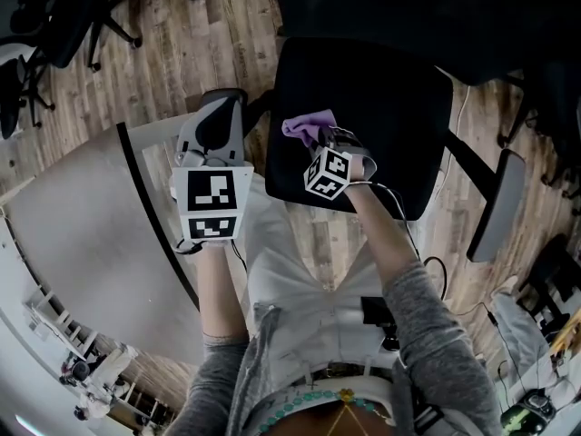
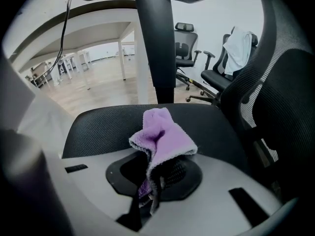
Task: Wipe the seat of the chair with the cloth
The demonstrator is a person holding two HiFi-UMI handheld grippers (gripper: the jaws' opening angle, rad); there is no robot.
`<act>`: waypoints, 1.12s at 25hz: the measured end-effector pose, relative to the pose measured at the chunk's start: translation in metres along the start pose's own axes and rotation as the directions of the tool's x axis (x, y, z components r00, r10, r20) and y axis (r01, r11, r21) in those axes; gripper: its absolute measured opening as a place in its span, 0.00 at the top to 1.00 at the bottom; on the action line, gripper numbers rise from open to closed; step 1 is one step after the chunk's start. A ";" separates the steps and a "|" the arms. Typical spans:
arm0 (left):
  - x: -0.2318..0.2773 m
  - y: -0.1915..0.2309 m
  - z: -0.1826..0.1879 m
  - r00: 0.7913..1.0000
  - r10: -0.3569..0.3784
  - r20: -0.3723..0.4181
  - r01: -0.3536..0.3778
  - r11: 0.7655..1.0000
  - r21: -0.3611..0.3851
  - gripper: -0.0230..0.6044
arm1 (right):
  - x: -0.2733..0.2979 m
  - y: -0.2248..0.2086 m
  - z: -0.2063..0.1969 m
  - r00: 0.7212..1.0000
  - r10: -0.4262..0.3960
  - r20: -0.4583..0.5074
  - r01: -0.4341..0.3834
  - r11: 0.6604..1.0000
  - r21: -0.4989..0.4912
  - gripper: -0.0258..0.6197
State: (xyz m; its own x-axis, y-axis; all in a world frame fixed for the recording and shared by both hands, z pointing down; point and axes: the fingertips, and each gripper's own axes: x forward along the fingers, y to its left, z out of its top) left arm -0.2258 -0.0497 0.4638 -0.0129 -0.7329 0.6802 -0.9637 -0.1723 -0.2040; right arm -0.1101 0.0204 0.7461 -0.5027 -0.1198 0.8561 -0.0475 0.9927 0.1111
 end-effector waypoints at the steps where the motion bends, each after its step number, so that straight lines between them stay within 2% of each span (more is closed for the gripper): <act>1: 0.000 0.000 0.000 1.000 0.000 0.000 0.000 1.000 0.000 0.95 | 0.000 0.000 -0.001 1.000 -0.001 -0.002 0.001 1.000 0.003 0.89; 28: -0.002 0.001 -0.001 1.000 0.010 -0.002 -0.010 1.000 0.008 0.95 | -0.023 -0.010 -0.062 0.997 -0.032 -0.067 0.036 0.998 0.053 0.89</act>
State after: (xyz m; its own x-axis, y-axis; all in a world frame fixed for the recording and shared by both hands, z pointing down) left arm -0.2272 -0.0477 0.4630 -0.0233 -0.7333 0.6795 -0.9615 -0.1699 -0.2162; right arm -0.0449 0.0126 0.7567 -0.4416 -0.1525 0.8841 -0.1114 0.9871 0.1147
